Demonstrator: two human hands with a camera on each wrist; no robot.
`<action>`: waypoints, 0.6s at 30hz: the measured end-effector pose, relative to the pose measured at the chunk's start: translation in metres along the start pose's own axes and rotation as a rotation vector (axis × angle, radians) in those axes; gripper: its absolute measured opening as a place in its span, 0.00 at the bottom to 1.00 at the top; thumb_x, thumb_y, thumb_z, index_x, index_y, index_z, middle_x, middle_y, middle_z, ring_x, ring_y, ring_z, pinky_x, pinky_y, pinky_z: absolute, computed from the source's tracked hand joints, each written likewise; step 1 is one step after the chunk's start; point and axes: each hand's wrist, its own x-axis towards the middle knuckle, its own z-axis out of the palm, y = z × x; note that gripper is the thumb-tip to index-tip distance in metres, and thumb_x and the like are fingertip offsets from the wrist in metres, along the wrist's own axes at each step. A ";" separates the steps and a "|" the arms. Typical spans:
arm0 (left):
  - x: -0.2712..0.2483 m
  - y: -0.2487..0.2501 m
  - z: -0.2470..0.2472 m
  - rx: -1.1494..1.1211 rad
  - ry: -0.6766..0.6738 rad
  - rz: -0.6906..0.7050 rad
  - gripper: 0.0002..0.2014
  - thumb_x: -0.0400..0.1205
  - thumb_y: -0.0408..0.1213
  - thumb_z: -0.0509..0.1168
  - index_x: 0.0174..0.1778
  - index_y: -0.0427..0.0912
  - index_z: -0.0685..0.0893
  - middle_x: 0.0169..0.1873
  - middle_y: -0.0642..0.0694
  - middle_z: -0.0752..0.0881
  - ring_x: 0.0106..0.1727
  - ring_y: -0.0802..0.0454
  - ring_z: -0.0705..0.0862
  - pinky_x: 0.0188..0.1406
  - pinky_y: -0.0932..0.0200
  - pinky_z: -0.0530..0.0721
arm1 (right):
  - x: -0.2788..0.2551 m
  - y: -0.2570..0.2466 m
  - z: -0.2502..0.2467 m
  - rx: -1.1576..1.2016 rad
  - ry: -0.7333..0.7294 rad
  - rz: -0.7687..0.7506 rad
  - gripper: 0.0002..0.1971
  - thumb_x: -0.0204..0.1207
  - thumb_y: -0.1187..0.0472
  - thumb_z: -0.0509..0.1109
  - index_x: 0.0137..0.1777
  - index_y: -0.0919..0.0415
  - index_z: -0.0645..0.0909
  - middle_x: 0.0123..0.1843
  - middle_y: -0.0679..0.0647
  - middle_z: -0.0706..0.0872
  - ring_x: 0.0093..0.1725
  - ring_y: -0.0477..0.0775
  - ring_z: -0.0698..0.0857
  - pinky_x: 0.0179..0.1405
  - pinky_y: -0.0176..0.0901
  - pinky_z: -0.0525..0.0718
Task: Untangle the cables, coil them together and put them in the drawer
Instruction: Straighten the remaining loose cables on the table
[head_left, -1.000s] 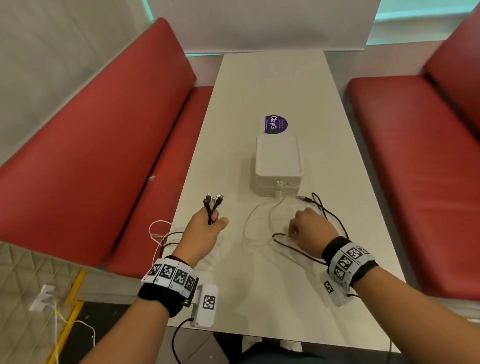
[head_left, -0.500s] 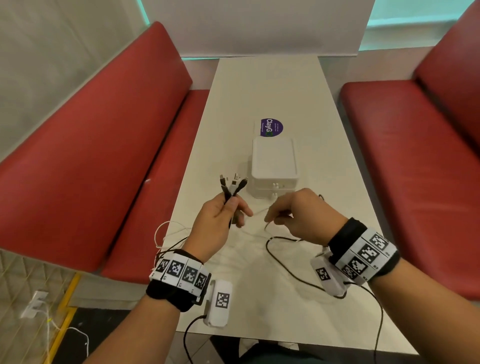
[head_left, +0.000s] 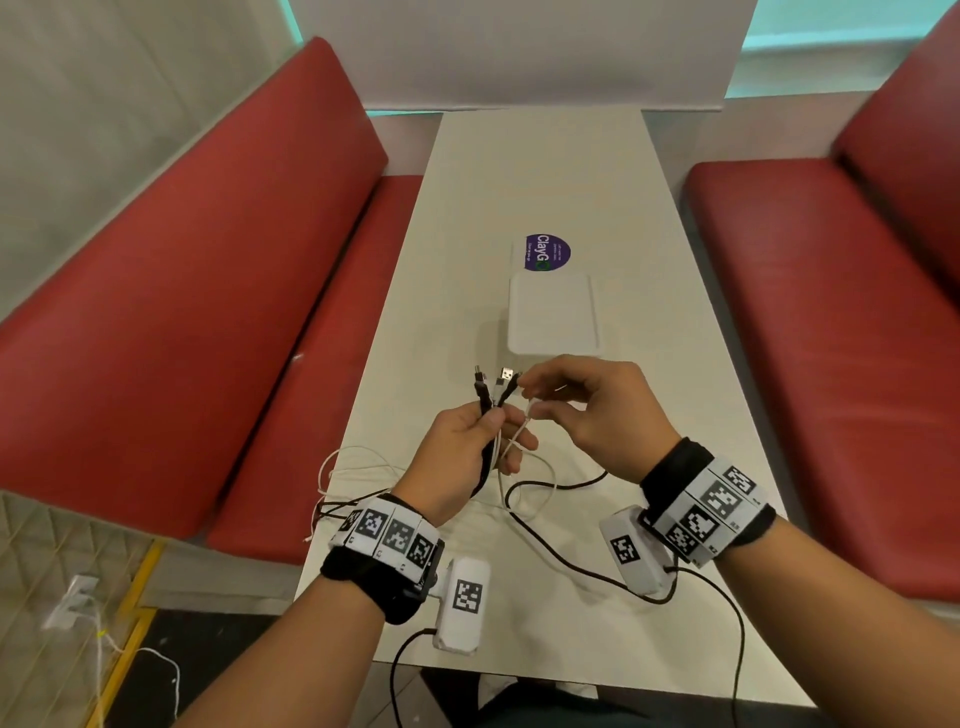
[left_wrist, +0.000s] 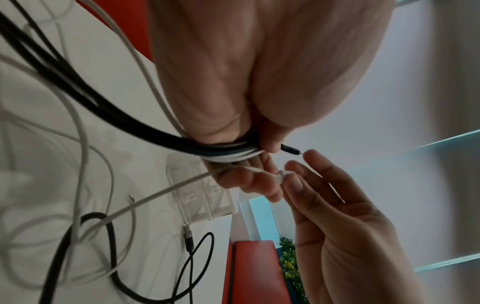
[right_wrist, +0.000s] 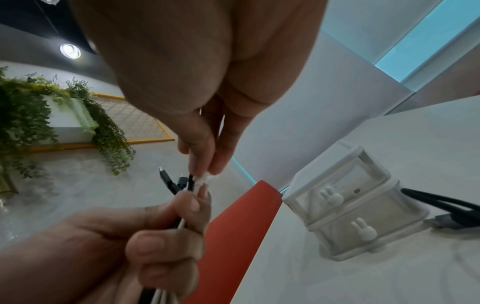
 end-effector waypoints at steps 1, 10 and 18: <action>0.001 0.000 0.000 0.013 -0.013 -0.007 0.16 0.93 0.33 0.53 0.52 0.36 0.86 0.36 0.38 0.90 0.30 0.45 0.82 0.39 0.52 0.81 | 0.000 0.000 0.000 0.002 0.013 -0.011 0.15 0.73 0.76 0.78 0.52 0.56 0.91 0.46 0.48 0.94 0.47 0.47 0.93 0.56 0.40 0.90; 0.005 0.005 0.002 0.009 -0.115 -0.055 0.16 0.94 0.32 0.50 0.44 0.38 0.80 0.27 0.51 0.72 0.28 0.56 0.68 0.35 0.60 0.66 | 0.003 -0.001 0.016 0.060 0.219 0.026 0.12 0.72 0.66 0.83 0.50 0.55 0.86 0.42 0.51 0.88 0.42 0.50 0.88 0.45 0.38 0.88; 0.006 0.026 -0.007 -0.221 0.096 0.127 0.16 0.95 0.36 0.46 0.46 0.40 0.74 0.25 0.46 0.69 0.28 0.46 0.82 0.50 0.44 0.90 | -0.032 0.025 0.061 0.145 -0.400 0.315 0.10 0.81 0.62 0.71 0.61 0.52 0.83 0.46 0.53 0.91 0.45 0.52 0.89 0.53 0.46 0.85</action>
